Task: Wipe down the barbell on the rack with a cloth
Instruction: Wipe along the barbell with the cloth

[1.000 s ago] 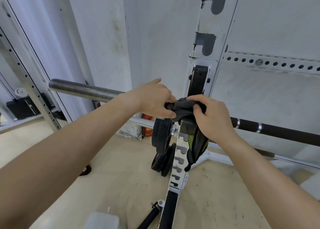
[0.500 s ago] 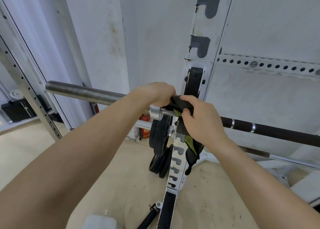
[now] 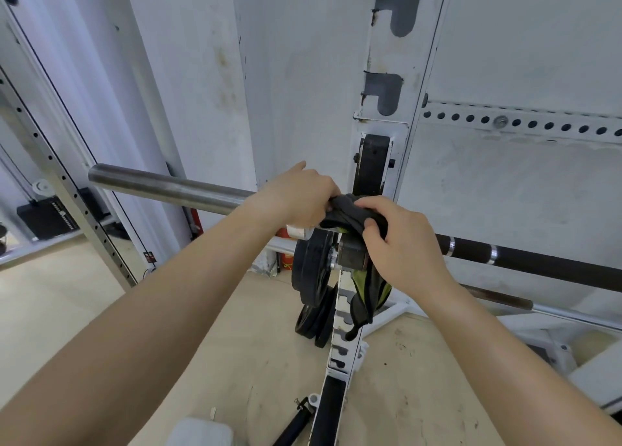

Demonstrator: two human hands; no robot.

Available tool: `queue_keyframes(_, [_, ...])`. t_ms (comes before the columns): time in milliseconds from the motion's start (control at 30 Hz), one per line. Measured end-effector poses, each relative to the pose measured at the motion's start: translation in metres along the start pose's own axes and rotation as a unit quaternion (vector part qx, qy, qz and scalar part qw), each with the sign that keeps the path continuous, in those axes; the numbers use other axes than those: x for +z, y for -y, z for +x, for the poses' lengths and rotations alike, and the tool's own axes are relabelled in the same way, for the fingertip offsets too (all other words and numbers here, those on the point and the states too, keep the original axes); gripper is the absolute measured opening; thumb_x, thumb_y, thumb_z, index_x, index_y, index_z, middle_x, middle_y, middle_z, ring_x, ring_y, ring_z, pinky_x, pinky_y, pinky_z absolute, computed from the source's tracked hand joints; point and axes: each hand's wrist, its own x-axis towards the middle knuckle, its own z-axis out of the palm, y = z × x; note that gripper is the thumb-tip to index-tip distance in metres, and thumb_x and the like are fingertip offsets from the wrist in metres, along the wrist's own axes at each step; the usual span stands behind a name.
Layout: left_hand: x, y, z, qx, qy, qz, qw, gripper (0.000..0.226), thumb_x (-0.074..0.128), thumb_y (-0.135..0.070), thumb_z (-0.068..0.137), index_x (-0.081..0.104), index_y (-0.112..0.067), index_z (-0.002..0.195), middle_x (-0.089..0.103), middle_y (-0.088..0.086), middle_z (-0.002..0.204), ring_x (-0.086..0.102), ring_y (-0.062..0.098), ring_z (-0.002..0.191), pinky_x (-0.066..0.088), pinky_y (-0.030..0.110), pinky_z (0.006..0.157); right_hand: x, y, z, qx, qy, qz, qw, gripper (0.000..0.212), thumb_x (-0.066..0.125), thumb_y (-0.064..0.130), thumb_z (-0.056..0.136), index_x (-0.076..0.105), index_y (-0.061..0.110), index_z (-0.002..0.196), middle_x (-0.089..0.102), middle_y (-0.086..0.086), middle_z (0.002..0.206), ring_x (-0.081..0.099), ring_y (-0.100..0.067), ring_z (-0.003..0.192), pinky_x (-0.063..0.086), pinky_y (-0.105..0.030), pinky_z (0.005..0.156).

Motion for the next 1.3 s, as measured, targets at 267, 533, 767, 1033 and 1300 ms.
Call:
queue_keyframes(267, [-0.006, -0.038, -0.02, 0.001, -0.1, 0.111, 0.989, 0.02, 0.052, -0.031, 0.092, 0.071, -0.027, 0.09, 0.054, -0.004, 0.066, 0.06, 0.023, 0.083, 0.023, 0.039, 0.119, -0.014, -0.013, -0.006, -0.021, -0.047, -0.051, 0.997, 0.031, 0.046, 0.0, 0.09, 0.059, 0.023, 0.107, 0.064, 0.004, 0.099, 0.058, -0.018, 0.086, 0.051, -0.037, 0.072])
queue_keyframes(533, [-0.026, -0.104, 0.003, -0.043, -0.286, -0.42, 0.86, 0.014, 0.065, -0.022, 0.088, 0.052, -0.018, 0.084, 0.057, -0.008, 0.077, 0.053, 0.007, 0.07, 0.044, 0.025, 0.063, -0.112, -0.043, -0.003, 0.057, -0.199, 0.19, 0.96, 0.034, 0.047, -0.007, 0.091, 0.059, 0.024, 0.1, 0.065, 0.012, 0.097, 0.063, 0.001, 0.094, 0.051, -0.016, 0.084])
queue_keyframes(767, [-0.048, -0.152, 0.031, -0.068, -0.368, -0.556, 0.742, 0.033, 0.052, 0.006, 0.084, 0.059, -0.023, 0.097, 0.064, -0.002, 0.102, 0.063, 0.019, 0.093, 0.058, 0.029, 0.073, -0.177, -0.067, -0.006, 0.023, -0.231, 0.196, 0.953, 0.034, 0.049, -0.006, 0.09, 0.06, 0.026, 0.096, 0.066, 0.016, 0.097, 0.064, 0.001, 0.097, 0.05, -0.018, 0.089])
queue_keyframes(1033, [-0.016, -0.168, 0.03, -0.122, -0.078, -0.214, 0.966, 0.032, 0.054, -0.051, 0.08, 0.056, -0.034, 0.106, 0.061, -0.008, 0.108, 0.056, 0.02, 0.1, 0.05, 0.045, 0.087, -0.166, -0.122, -0.043, 0.11, 0.043, 0.029, 0.993, 0.036, 0.053, 0.014, 0.089, 0.056, 0.031, 0.12, 0.066, 0.007, 0.114, 0.062, -0.017, 0.106, 0.049, -0.031, 0.084])
queue_keyframes(1300, [0.029, -0.198, 0.057, 0.009, -0.028, -0.02, 0.999, 0.064, 0.065, -0.077, 0.064, 0.051, -0.027, 0.101, 0.062, -0.007, 0.085, 0.061, 0.018, 0.078, 0.05, 0.034, 0.063, -0.137, -0.14, -0.041, -0.017, 0.108, -0.311, 0.944, 0.043, 0.062, 0.055, 0.078, 0.049, 0.025, 0.106, 0.065, 0.002, 0.095, 0.062, -0.024, 0.08, 0.045, -0.033, 0.06])
